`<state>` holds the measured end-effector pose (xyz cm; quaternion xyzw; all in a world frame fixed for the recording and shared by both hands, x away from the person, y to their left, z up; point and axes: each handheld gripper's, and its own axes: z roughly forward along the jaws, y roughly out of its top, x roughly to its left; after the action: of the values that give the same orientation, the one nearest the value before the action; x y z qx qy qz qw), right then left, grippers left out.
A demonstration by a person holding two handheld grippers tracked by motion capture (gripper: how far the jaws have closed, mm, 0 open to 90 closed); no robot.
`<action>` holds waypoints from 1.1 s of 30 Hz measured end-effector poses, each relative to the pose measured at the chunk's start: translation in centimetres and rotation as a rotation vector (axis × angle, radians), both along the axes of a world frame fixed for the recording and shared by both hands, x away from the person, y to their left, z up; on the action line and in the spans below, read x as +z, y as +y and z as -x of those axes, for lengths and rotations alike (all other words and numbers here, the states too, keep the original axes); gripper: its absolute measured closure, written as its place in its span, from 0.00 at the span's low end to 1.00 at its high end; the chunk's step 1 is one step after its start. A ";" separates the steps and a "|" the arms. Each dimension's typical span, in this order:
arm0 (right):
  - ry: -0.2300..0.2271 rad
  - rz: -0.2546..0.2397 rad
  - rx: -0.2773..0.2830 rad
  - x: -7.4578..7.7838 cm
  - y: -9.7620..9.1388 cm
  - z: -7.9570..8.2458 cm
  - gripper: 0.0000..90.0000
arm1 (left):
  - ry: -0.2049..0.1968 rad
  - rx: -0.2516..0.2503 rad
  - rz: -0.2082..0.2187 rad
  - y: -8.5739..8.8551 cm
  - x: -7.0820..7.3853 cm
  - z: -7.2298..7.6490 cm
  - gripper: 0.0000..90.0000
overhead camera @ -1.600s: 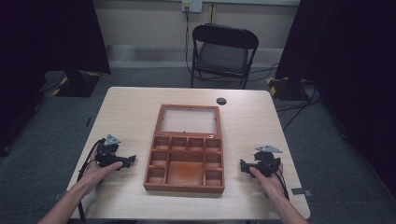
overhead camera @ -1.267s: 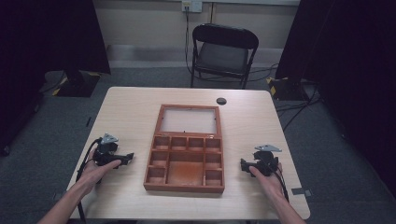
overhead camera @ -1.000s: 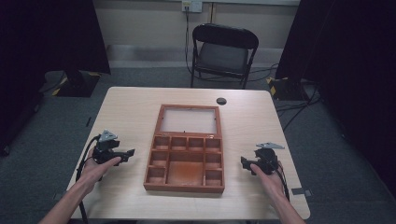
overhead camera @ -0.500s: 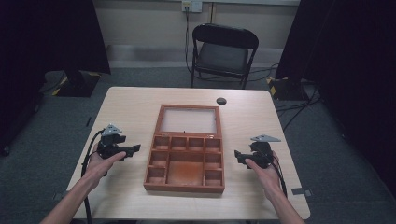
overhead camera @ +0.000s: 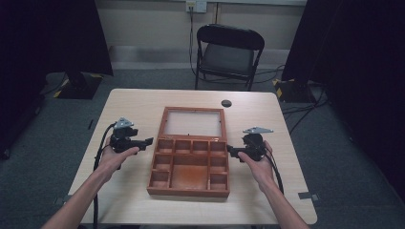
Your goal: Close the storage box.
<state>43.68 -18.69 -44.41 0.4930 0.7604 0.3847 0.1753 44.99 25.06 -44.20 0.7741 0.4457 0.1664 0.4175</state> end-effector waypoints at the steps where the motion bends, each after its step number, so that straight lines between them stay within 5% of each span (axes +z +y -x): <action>1: -0.005 0.001 -0.002 0.1 0.1 -0.2 0.19 | 0.002 -0.005 -0.001 -0.3 0.1 -0.3 0.21; 4: -0.031 -0.008 -0.015 0.4 0.4 -0.7 0.17 | 0.003 -0.008 0.011 -0.7 0.4 -0.8 0.21; 11: 0.014 -0.063 0.035 0.9 1.7 -3.7 0.19 | -0.001 -0.018 -0.018 -2.1 1.7 -2.9 0.18; 18: 0.029 -0.061 0.031 0.5 2.7 -5.8 0.17 | 0.072 -0.002 0.010 -2.6 0.0 -4.7 0.19; 24: 0.095 -0.050 0.037 -1.6 3.6 -7.0 0.17 | 0.109 0.006 0.038 -2.9 -1.7 -5.4 0.19; 32: 0.159 -0.140 0.025 -2.5 3.6 -7.8 0.11 | 0.140 0.007 0.094 -3.5 -2.8 -6.2 0.18; 33: 0.200 -0.174 0.013 -2.9 3.4 -8.2 0.07 | 0.147 0.006 0.104 -3.6 -2.9 -6.4 0.16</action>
<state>51.88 -15.27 -47.26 0.5373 0.7409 0.3994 0.0528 51.34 21.43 -47.14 0.7603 0.4854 0.0870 0.4228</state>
